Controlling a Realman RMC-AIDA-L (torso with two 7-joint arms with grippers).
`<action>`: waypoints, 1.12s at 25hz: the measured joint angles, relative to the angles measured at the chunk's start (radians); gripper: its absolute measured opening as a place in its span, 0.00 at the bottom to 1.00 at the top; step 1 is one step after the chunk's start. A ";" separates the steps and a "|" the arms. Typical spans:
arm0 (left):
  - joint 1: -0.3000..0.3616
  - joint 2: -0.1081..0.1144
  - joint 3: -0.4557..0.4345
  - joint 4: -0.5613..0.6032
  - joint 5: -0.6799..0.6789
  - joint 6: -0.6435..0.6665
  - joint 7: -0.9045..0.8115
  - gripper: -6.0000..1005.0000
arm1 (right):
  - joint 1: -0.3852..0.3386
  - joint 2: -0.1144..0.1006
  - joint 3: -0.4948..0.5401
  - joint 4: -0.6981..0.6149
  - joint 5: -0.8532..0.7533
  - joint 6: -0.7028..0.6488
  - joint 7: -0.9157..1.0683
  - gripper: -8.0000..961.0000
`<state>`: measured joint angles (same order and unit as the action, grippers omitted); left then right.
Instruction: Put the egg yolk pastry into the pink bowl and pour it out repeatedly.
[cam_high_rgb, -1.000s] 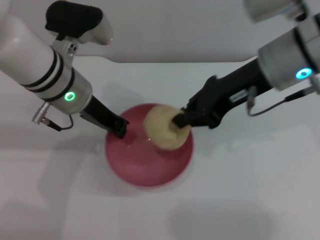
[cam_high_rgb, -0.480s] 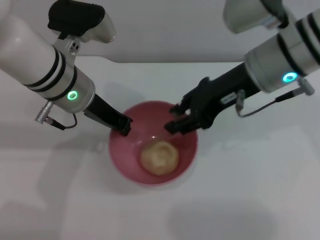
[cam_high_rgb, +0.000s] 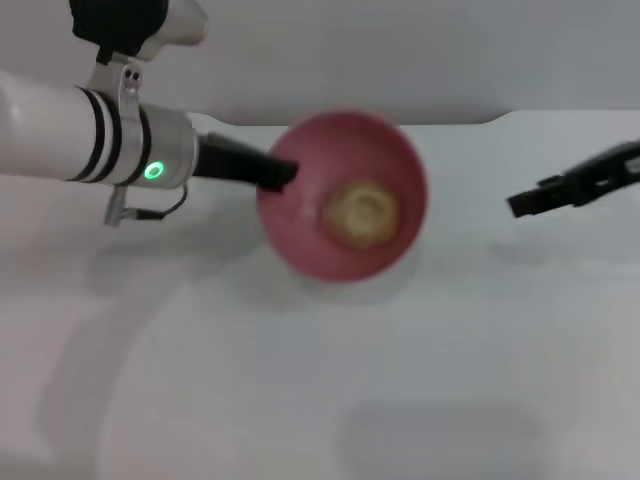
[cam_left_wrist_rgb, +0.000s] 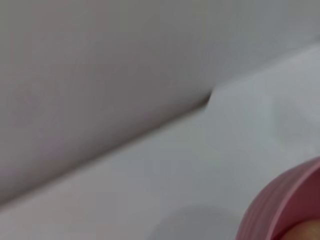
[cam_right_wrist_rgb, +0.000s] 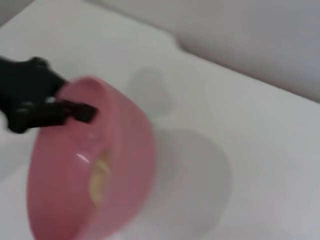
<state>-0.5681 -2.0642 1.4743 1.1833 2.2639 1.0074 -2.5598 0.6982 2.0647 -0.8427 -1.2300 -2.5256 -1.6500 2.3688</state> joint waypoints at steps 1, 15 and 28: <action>0.014 0.000 0.011 0.001 -0.036 -0.040 0.034 0.01 | -0.013 -0.001 0.040 0.008 -0.003 0.002 -0.002 0.56; 0.249 -0.001 0.688 0.031 -0.256 -1.129 0.674 0.01 | -0.133 -0.009 0.397 0.073 -0.022 0.057 -0.098 0.55; 0.162 -0.014 1.086 -0.276 -0.132 -1.900 0.836 0.01 | -0.145 -0.008 0.436 0.074 -0.021 0.069 -0.114 0.54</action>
<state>-0.4056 -2.0784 2.5607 0.9076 2.1322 -0.8922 -1.7236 0.5536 2.0565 -0.4063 -1.1559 -2.5464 -1.5815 2.2551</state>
